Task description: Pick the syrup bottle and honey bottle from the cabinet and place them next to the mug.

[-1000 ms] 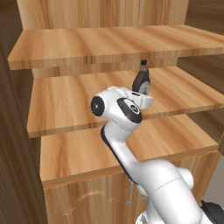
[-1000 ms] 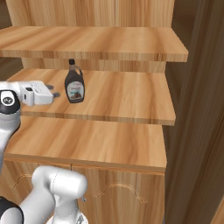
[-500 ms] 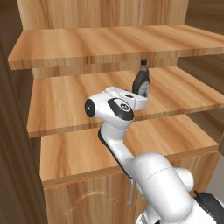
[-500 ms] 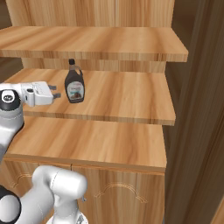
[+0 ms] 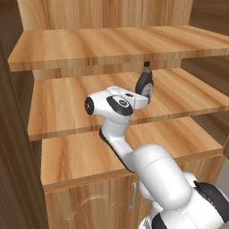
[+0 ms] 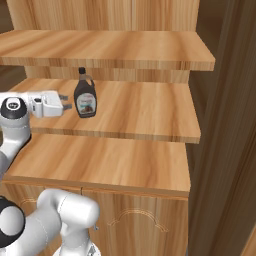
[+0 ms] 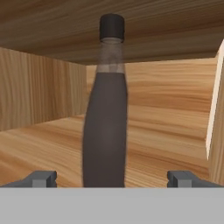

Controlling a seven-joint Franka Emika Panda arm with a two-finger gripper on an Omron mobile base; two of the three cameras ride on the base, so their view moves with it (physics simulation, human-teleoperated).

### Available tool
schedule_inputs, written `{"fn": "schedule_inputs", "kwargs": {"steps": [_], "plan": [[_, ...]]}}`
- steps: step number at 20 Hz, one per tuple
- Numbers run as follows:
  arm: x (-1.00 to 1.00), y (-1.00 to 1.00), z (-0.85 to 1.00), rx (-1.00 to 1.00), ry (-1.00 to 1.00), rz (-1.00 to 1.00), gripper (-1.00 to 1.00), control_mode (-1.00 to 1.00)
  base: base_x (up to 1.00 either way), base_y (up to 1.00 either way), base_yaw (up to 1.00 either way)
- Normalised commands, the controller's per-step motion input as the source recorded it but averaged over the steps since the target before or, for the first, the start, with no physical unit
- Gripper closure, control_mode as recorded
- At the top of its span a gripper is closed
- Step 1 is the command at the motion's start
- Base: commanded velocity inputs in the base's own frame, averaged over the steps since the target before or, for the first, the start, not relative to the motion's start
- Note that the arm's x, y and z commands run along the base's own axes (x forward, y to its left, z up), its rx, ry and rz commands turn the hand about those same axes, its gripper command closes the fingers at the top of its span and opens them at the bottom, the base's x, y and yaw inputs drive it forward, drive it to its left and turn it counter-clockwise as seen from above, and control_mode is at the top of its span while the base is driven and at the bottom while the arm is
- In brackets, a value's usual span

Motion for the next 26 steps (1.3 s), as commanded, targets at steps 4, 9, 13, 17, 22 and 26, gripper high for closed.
{"fn": "schedule_inputs", "kwargs": {"steps": [4,9,13,17,22,26], "plan": [[0.16,0.02,0.00,0.00,0.00,-0.01,-1.00,-1.00,0.00,0.00,0.00],[0.05,0.05,0.00,0.00,0.00,-0.02,-1.00,-1.00,0.00,0.00,0.00],[0.00,0.00,0.00,0.00,0.00,0.00,-1.00,-1.00,0.00,0.00,0.00],[0.00,-0.01,0.00,0.00,0.00,0.00,-1.00,-1.00,0.00,0.00,0.00],[0.00,-0.09,0.00,0.00,0.00,0.00,-1.00,-1.00,0.00,0.00,0.00],[0.10,-0.13,-0.02,0.00,0.00,0.00,-1.00,-1.00,0.00,0.00,0.00]]}}
